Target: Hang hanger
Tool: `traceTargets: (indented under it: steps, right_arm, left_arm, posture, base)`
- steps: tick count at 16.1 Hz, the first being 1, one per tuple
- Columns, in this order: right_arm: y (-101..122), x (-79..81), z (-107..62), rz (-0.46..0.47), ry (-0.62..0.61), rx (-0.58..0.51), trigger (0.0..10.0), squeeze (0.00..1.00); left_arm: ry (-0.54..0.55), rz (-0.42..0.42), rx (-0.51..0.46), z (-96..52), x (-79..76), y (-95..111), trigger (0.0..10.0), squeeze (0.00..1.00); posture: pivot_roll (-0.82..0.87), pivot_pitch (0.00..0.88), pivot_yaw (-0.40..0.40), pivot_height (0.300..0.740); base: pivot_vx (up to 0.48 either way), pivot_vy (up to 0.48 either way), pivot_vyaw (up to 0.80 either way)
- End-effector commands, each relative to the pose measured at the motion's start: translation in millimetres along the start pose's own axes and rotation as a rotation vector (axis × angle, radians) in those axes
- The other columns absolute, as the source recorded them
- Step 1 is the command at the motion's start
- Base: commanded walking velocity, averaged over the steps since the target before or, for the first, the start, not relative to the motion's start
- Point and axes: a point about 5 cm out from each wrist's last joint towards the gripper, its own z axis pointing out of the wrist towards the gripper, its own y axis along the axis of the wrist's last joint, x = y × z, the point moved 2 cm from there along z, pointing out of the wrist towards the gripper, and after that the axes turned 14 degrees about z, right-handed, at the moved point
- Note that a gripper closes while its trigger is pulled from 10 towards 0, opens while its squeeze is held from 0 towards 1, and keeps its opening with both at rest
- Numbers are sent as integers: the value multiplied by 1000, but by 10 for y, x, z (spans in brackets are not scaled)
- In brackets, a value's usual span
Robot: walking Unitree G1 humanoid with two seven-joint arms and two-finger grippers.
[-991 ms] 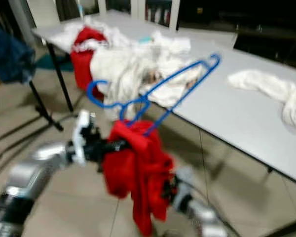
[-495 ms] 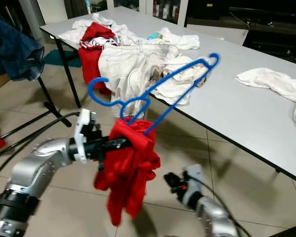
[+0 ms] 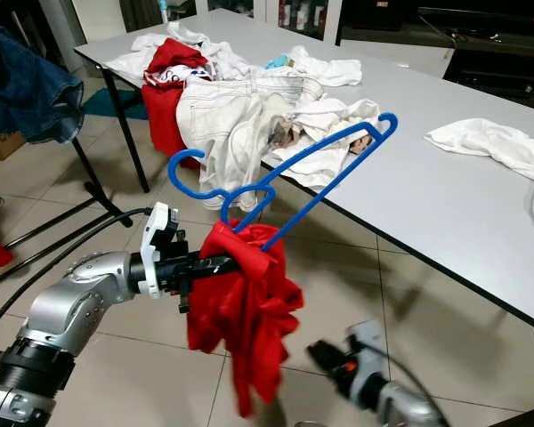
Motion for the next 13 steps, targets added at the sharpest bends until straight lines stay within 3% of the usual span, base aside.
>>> traceTargets:
  steps: [1,2,4,8,9,10,11,13]
  right_arm:
    - [-62,94,75,-9,32,48,10000,663]
    - [-98,181,143,0,73,80,10000,1000]
    - [-132,310,238,-6,137,132,10000,1000]
    - [-79,212,362,-37,14,149,10000,1000]
    - [-54,169,345,-34,-11,145,10000,702]
    - [-57,115,304,-23,-27,147,10000,149]
    - [-78,86,286,-8,-36,154,10000,0]
    - [-143,101,295,16,-19,177,10000,0]
  left_arm:
    - [-13,44,-8,42,37,76,10000,0]
    - [-14,46,-10,50,41,75,10000,0]
    - [-13,49,-14,58,51,83,10000,0]
    - [-8,57,-17,43,59,96,10000,0]
    - [-5,58,-15,28,62,95,10000,0]
    - [-3,59,-11,10,59,90,10000,0]
    - [-2,59,-9,4,57,88,10000,0]
    - [-2,58,-7,1,59,85,10000,0]
  posture:
    - [-127,0,54,740]
    - [-126,0,54,740]
    - [-122,0,53,740]
    - [-103,0,52,740]
    - [-101,0,53,740]
    - [-97,0,54,740]
    - [-95,0,55,740]
    - [-97,0,58,740]
  base:
    - [0,0,0]
    - [0,0,0]
    - [0,0,0]
    - [0,0,0]
    - [0,0,0]
    - [0,0,0]
    - [0,0,0]
    - [0,0,0]
